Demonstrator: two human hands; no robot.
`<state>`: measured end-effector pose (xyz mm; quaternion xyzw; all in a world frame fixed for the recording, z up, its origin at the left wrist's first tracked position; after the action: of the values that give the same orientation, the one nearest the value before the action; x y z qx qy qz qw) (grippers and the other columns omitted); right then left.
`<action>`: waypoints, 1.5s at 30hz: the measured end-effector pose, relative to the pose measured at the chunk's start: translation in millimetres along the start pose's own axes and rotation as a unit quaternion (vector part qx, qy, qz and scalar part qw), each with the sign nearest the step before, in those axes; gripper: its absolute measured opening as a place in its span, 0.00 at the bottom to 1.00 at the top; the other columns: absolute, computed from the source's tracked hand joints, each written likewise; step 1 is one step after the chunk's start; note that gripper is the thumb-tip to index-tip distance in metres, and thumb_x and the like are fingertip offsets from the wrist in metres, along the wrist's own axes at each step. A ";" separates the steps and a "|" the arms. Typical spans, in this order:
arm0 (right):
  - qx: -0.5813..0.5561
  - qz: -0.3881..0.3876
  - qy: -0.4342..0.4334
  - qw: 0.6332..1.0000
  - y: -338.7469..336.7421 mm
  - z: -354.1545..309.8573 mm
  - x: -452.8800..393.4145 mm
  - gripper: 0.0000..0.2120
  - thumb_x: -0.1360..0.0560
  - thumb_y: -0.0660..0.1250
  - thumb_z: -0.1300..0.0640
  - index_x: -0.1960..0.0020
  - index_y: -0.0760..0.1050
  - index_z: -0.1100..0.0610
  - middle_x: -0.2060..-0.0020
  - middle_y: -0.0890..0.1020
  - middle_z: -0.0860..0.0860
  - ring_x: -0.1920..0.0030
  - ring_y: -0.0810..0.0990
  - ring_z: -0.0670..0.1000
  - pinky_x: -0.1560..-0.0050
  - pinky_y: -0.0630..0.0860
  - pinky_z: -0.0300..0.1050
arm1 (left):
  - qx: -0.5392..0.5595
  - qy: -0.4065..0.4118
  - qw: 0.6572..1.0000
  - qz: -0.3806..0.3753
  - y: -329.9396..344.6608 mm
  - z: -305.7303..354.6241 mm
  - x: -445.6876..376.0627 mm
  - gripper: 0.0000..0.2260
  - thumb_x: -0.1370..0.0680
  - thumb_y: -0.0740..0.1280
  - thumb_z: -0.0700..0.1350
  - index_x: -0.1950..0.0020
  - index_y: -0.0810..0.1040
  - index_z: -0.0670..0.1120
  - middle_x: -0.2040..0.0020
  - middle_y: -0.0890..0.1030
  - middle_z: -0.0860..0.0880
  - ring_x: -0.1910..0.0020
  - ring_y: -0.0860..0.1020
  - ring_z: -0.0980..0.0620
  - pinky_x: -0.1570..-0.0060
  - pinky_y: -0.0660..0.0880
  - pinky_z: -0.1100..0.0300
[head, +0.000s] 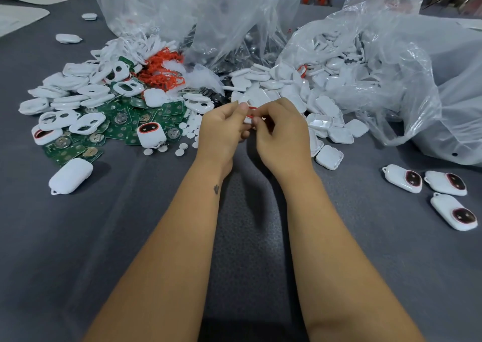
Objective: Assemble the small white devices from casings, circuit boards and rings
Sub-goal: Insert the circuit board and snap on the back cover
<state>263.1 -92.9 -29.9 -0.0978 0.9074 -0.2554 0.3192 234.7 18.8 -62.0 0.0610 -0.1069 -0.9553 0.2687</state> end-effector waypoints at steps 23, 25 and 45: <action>-0.087 0.032 0.118 0.989 0.3 16.3 -2.8 0.07 0.25 0.65 0.63 0.58 0.75 0.53 0.63 0.79 0.46 0.58 0.77 0.47 0.55 0.72 0.39 | -0.042 0.041 0.998 -0.004 4.5 3.2 8.4 0.05 0.22 0.66 0.32 0.52 0.80 0.39 0.56 0.83 0.41 0.57 0.81 0.49 0.51 0.79 0.62; -0.088 0.037 0.112 0.989 -0.6 15.6 -2.9 0.07 0.25 0.66 0.62 0.59 0.76 0.52 0.61 0.81 0.47 0.57 0.78 0.47 0.54 0.73 0.40 | -0.032 0.036 0.999 -0.004 4.5 2.4 8.0 0.04 0.22 0.67 0.33 0.50 0.80 0.37 0.55 0.83 0.40 0.56 0.82 0.49 0.52 0.79 0.62; -0.138 0.047 0.082 0.986 -5.4 3.2 -4.3 0.09 0.29 0.73 0.62 0.49 0.83 0.56 0.55 0.80 0.50 0.57 0.80 0.43 0.53 0.75 0.32 | 0.137 -0.034 0.990 -0.007 2.7 4.7 6.1 0.10 0.17 0.59 0.38 0.56 0.77 0.43 0.61 0.84 0.49 0.58 0.81 0.52 0.45 0.78 0.55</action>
<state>268.6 -97.3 -26.8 -0.0768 0.9606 -0.1200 0.2385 230.0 14.1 -57.2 0.0658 -0.2451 -0.9352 0.2470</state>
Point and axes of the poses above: each hand's wrist, its own x-axis away from the middle knuckle, its own y-axis out of the palm, z = x × y, the point moved 6 cm from there along -x, towards the middle knuckle
